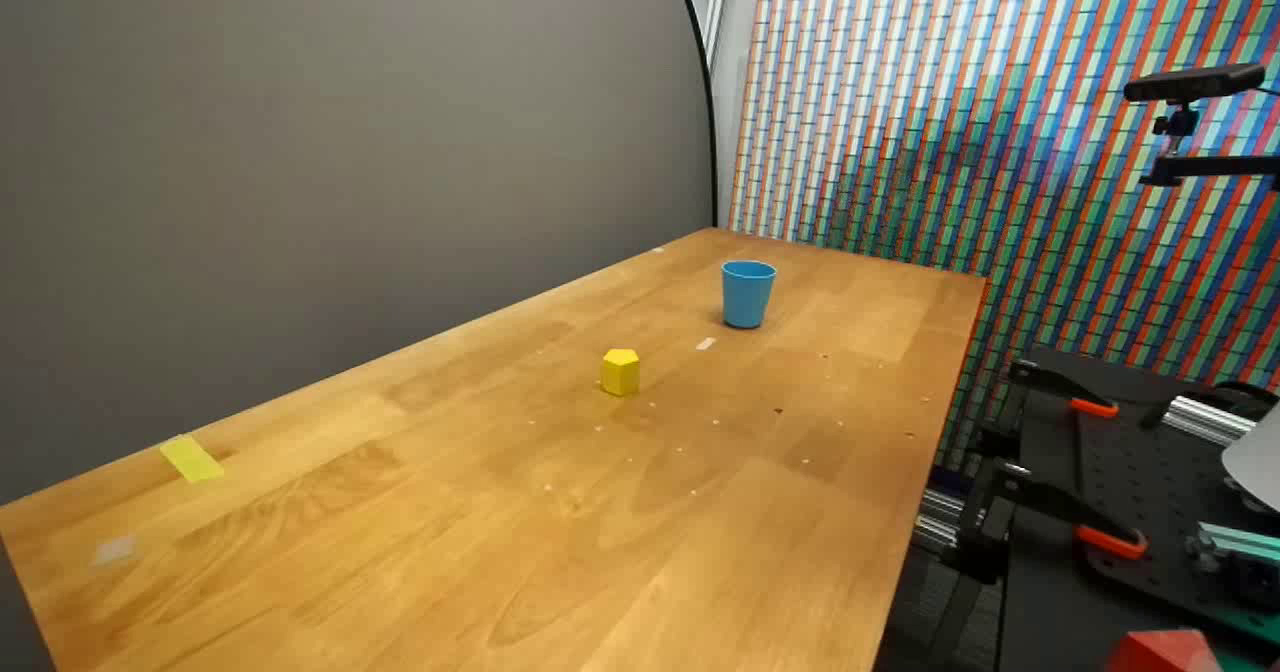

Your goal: Put the yellow cube inside the blue cup

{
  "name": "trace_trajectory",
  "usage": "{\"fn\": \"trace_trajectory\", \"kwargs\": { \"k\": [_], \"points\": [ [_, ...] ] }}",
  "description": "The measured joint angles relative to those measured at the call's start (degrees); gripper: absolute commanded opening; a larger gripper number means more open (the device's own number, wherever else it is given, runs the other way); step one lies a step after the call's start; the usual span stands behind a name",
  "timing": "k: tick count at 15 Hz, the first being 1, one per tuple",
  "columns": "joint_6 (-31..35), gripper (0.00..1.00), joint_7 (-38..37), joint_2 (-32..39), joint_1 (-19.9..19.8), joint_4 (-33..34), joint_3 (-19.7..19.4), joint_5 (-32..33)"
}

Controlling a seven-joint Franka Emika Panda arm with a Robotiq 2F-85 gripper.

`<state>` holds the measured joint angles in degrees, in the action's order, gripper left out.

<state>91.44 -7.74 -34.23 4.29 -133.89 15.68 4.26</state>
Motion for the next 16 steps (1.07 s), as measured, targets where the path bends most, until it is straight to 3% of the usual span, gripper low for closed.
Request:
{"fn": "trace_trajectory", "kwargs": {
  "k": [11, 16],
  "points": [
    [0.0, 1.00, -0.2, 0.1, 0.1, 0.5, -0.1, 0.0],
    [12.2, 1.00, -2.1, 9.4, 0.1, 3.3, -0.3, 0.0]
  ]
}}
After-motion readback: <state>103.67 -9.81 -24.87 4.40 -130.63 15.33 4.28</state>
